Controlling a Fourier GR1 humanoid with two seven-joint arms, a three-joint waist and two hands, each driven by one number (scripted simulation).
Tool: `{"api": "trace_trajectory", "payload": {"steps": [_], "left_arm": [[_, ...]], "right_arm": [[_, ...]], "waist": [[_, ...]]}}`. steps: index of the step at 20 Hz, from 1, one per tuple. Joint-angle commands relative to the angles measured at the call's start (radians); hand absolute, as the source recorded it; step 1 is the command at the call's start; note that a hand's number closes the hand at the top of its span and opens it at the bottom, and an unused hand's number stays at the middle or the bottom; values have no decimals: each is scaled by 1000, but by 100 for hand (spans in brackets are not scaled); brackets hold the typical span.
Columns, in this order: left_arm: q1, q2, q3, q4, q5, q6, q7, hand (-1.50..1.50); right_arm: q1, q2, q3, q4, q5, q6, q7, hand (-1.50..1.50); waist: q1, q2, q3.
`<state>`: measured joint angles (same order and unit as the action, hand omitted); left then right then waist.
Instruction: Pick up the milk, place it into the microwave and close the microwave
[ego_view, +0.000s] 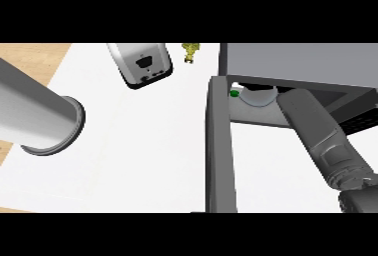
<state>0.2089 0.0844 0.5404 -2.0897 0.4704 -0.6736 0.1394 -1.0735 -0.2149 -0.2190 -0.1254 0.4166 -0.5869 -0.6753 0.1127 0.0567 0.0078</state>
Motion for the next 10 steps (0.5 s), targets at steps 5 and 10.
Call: {"api": "trace_trajectory", "payload": {"steps": [5,10], "left_arm": [[30,-48,-73,-22,-31,-52,-17,-150],[0,-79,-132,8,-70,-54,-14,-150]], "right_arm": [[29,15,-100,-11,-111,211,-94,-150],[82,52,-148,-16,-169,312,-153,-150]], "waist": [[-29,-23,-4],[-68,-35,-6]]}}
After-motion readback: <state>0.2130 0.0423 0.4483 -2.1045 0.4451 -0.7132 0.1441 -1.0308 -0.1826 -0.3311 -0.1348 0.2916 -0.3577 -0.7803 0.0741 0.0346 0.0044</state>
